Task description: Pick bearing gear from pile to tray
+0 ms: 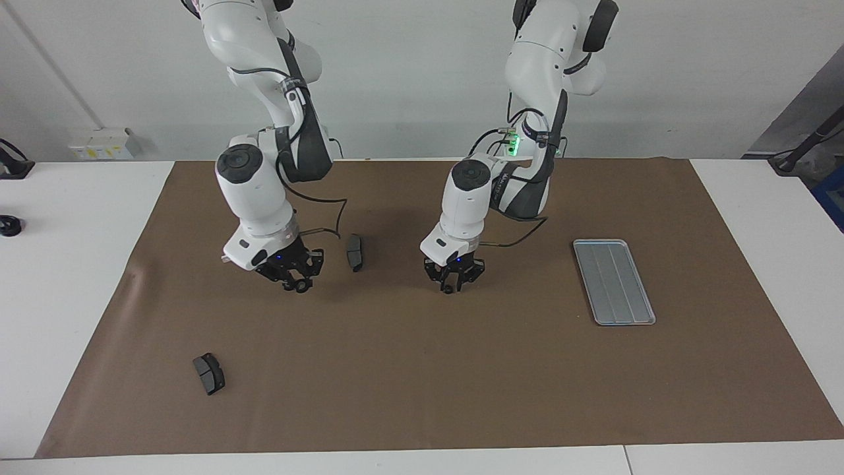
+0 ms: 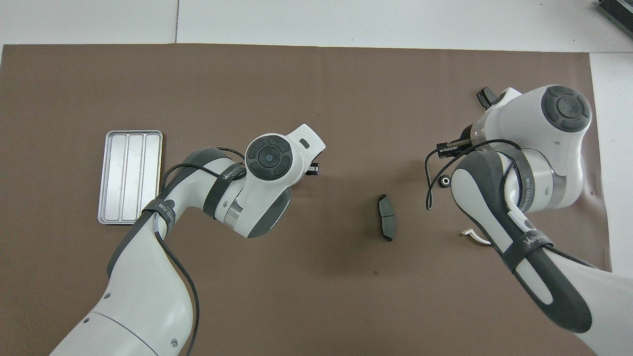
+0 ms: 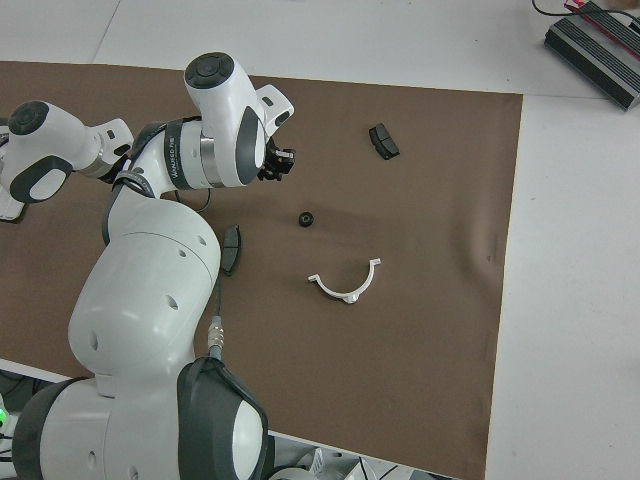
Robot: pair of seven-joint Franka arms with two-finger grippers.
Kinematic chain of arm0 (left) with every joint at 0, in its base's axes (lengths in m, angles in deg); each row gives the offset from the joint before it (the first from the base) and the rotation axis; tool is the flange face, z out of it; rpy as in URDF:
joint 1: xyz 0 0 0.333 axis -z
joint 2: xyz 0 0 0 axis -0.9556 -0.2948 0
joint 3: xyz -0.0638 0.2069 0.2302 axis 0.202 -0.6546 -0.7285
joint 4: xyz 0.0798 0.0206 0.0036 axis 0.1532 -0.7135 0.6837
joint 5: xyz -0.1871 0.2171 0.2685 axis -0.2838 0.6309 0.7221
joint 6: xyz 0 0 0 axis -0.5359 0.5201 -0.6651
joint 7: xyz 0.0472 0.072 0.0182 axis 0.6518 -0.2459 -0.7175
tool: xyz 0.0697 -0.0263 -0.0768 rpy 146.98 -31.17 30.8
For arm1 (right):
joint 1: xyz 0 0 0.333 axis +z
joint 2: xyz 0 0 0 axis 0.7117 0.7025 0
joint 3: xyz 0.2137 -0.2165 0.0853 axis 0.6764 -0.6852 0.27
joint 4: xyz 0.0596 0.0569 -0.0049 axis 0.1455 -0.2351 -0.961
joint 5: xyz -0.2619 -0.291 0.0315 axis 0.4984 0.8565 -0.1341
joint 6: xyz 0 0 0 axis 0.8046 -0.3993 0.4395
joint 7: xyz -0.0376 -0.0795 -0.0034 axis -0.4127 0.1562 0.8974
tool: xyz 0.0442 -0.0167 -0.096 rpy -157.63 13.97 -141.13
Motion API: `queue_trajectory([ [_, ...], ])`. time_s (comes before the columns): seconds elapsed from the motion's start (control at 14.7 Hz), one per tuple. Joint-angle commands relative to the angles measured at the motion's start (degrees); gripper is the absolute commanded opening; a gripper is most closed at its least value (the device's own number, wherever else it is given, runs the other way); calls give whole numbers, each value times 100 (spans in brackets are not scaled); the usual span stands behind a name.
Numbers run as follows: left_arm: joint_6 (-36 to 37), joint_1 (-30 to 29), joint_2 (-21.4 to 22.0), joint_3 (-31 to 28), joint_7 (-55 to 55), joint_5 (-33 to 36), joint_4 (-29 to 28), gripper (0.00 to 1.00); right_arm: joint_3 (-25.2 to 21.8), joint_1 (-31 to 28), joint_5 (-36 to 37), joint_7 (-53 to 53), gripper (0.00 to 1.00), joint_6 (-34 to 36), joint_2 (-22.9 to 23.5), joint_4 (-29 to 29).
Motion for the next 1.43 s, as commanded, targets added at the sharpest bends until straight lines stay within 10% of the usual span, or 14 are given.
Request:
queue_trajectory([
  [0.0,-268,100,31,-82,-126,145,-203,41,5,-41,-22,-107,0,45,20,23],
  [0.61,-506,162,48,-82,-91,145,-344,38,14,38,-22,-239,0,9,11,15],
  [0.89,-445,162,57,-117,-126,232,-336,0,5,38,-22,-239,0,1,11,15],
  [1.36,100,118,249,-258,-152,382,-248,0,14,616,-22,-1361,0,-104,20,23],
])
